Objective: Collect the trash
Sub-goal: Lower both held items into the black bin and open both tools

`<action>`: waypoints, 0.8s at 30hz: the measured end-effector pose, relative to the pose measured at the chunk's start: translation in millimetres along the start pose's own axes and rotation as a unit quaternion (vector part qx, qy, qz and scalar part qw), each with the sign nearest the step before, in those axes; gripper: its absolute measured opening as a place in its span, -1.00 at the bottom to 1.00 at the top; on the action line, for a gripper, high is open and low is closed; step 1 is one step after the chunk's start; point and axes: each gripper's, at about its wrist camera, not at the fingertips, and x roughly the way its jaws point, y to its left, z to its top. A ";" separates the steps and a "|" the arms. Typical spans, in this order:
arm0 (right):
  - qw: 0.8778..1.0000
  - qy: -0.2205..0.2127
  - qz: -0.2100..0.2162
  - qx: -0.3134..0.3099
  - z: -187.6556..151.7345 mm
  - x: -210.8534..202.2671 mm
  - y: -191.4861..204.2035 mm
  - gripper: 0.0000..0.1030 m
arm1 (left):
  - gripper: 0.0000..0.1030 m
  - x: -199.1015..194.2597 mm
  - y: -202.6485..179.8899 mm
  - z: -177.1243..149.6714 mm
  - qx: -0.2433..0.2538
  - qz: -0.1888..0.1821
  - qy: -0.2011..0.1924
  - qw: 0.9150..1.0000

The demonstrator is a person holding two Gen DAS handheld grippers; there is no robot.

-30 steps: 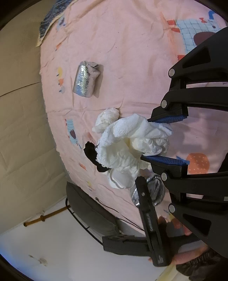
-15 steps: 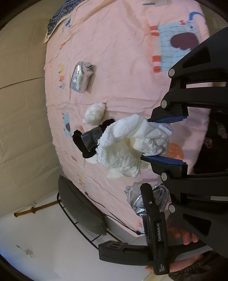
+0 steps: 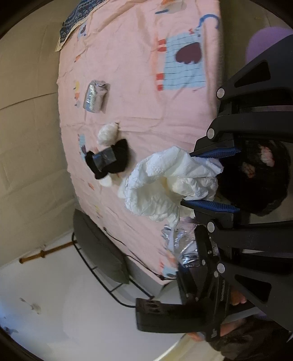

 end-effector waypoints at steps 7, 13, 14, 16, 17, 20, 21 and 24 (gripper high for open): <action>1.000 0.031 -0.004 -0.003 -19.4 -8.8 7.0 -0.40 | 0.54 -6.1 -13.1 -20.9 0.033 -0.027 0.040 0.998; 0.998 0.056 -0.008 -0.017 -36.1 -14.8 16.7 -0.40 | 0.54 -4.5 -26.9 -45.9 0.082 -0.032 0.095 0.992; 0.998 0.063 -0.007 -0.021 -40.6 -14.8 19.1 -0.40 | 0.54 -4.8 -28.3 -49.7 0.089 -0.033 0.100 0.990; 0.997 0.074 -0.007 -0.030 -46.5 -14.3 23.0 -0.37 | 0.54 -6.8 -29.1 -57.8 0.094 -0.041 0.107 0.989; 0.996 0.078 -0.010 -0.033 -48.8 -14.1 24.6 -0.37 | 0.54 -7.4 -28.4 -61.0 0.091 -0.046 0.112 0.988; 0.995 0.088 -0.021 -0.029 -50.0 -11.7 24.6 -0.29 | 0.61 -10.1 -26.2 -67.5 0.086 -0.050 0.117 0.988; 0.995 0.093 -0.025 -0.025 -49.4 -9.6 22.9 -0.10 | 0.68 -12.6 -26.0 -67.5 0.087 -0.051 0.110 0.989; 0.994 0.076 -0.073 0.000 -45.2 -10.3 16.0 0.75 | 0.89 -22.4 -25.7 -65.4 0.087 -0.072 0.083 0.990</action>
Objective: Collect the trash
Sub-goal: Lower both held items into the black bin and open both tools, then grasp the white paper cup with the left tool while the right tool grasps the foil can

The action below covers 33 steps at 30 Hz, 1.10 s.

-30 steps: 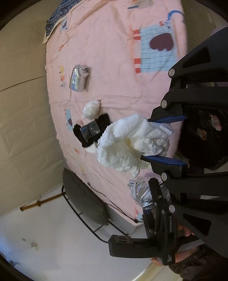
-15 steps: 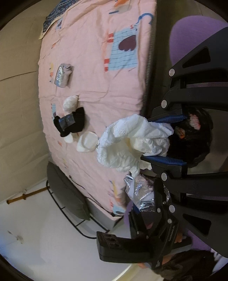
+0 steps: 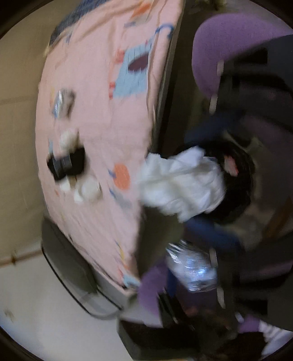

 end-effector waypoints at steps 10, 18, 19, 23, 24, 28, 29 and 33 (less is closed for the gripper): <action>0.999 -0.026 0.007 0.034 11.1 -3.0 -6.5 0.74 | 0.89 -11.0 4.7 18.6 -0.020 0.005 -0.046 0.999; 1.000 -0.014 0.012 0.018 11.1 1.2 -2.0 0.74 | 0.89 -8.8 3.0 28.5 -0.017 0.017 -0.050 0.998; 1.000 -0.013 0.014 0.019 12.6 0.8 -3.2 0.74 | 0.89 -7.7 3.8 29.8 -0.018 0.013 -0.047 0.999; 0.999 -0.024 0.020 0.020 25.4 -6.4 -10.1 0.74 | 0.89 -3.8 6.0 39.2 -0.016 0.037 -0.049 0.998; 0.999 -0.027 0.019 0.021 27.2 -7.5 -12.2 0.74 | 0.89 -2.9 7.1 42.0 -0.017 0.044 -0.051 0.998; 0.999 -0.028 0.021 0.035 44.2 -8.2 -27.0 0.74 | 0.89 2.0 13.9 55.0 -0.024 0.047 -0.049 0.997; 0.999 -0.031 0.018 0.034 50.1 -8.9 -30.4 0.74 | 0.89 3.0 16.1 59.5 -0.023 0.051 -0.051 0.997; 0.999 -0.039 0.007 0.029 68.0 -7.8 -41.6 0.74 | 0.89 7.7 27.8 74.3 -0.033 0.053 -0.056 0.996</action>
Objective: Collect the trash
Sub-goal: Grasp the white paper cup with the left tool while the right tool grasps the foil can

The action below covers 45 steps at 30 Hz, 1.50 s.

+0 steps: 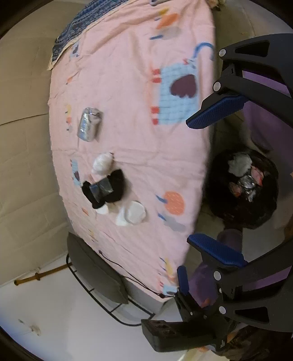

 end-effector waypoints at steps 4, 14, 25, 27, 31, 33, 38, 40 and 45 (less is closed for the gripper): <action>1.000 0.001 -0.018 -0.011 12.6 9.4 -10.7 0.75 | 0.89 9.0 17.5 14.3 -0.019 0.012 -0.008 1.000; 0.999 0.016 -0.031 0.035 59.1 53.0 -53.8 0.75 | 0.89 47.8 71.2 58.7 -0.062 0.035 0.000 0.997; 0.994 -0.006 -0.049 0.098 130.4 98.7 -106.1 0.80 | 0.89 94.6 92.3 97.4 -0.026 0.051 0.022 0.998; 0.995 0.002 -0.051 0.083 141.7 113.6 -111.2 0.80 | 0.89 103.8 94.8 101.4 -0.025 0.056 0.032 0.998; 0.995 0.020 -0.087 0.047 164.1 145.9 -115.4 0.80 | 0.89 116.0 94.6 106.9 0.005 0.085 0.039 0.996; 0.994 0.024 -0.105 0.030 170.8 158.7 -116.7 0.80 | 0.89 120.7 91.0 106.6 0.030 0.102 0.044 0.993; 0.991 0.056 -0.121 -0.010 185.2 203.1 -119.9 0.80 | 0.92 123.0 91.4 109.9 0.041 0.097 0.038 0.994; 0.990 0.070 -0.116 -0.025 189.8 217.3 -121.0 0.80 | 0.92 124.0 91.6 111.1 0.035 0.101 0.033 0.994; 0.986 0.092 -0.118 -0.076 194.3 240.1 -118.9 0.88 | 0.92 125.3 91.4 110.9 0.039 0.102 0.025 0.994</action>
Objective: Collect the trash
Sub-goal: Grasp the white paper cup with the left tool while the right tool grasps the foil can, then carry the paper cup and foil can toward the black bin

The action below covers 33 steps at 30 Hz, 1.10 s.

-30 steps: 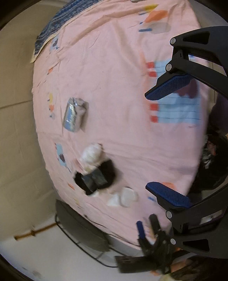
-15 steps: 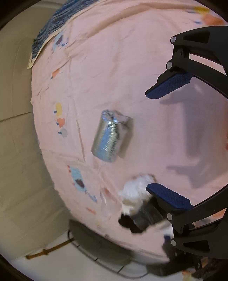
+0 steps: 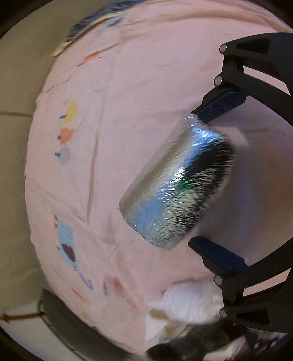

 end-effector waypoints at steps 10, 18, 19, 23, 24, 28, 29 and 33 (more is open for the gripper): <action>0.999 -0.034 0.005 -0.007 -7.9 -0.8 -0.8 0.88 | 0.91 1.5 2.6 4.5 -0.013 -0.004 0.001 1.000; 0.996 -0.084 -0.017 -0.032 -15.7 -20.0 7.5 0.38 | 0.58 -8.8 9.1 7.6 -0.033 -0.016 -0.021 0.999; 0.996 -0.084 -0.017 -0.032 -15.1 -22.3 6.9 0.36 | 0.58 -12.6 8.1 8.0 -0.025 -0.009 -0.031 0.999; 0.995 -0.093 -0.017 -0.026 -16.2 -31.5 3.0 0.28 | 0.58 -19.2 5.3 6.5 -0.020 -0.011 -0.041 0.999; 0.995 -0.095 -0.017 -0.022 -17.6 -33.1 3.0 0.27 | 0.58 -20.3 4.9 5.8 -0.019 -0.013 -0.041 0.999; 0.994 -0.106 -0.014 -0.010 -27.4 -46.1 2.7 0.21 | 0.58 -28.8 8.1 3.9 -0.029 -0.024 -0.049 0.998; 0.994 -0.108 -0.010 -0.006 -31.3 -51.8 3.3 0.21 | 0.58 -30.4 9.3 2.6 -0.035 -0.027 -0.051 0.998; 0.994 -0.106 -0.018 -0.005 -44.9 -69.8 9.6 0.17 | 0.58 -36.6 6.7 -1.7 -0.039 -0.033 -0.059 0.997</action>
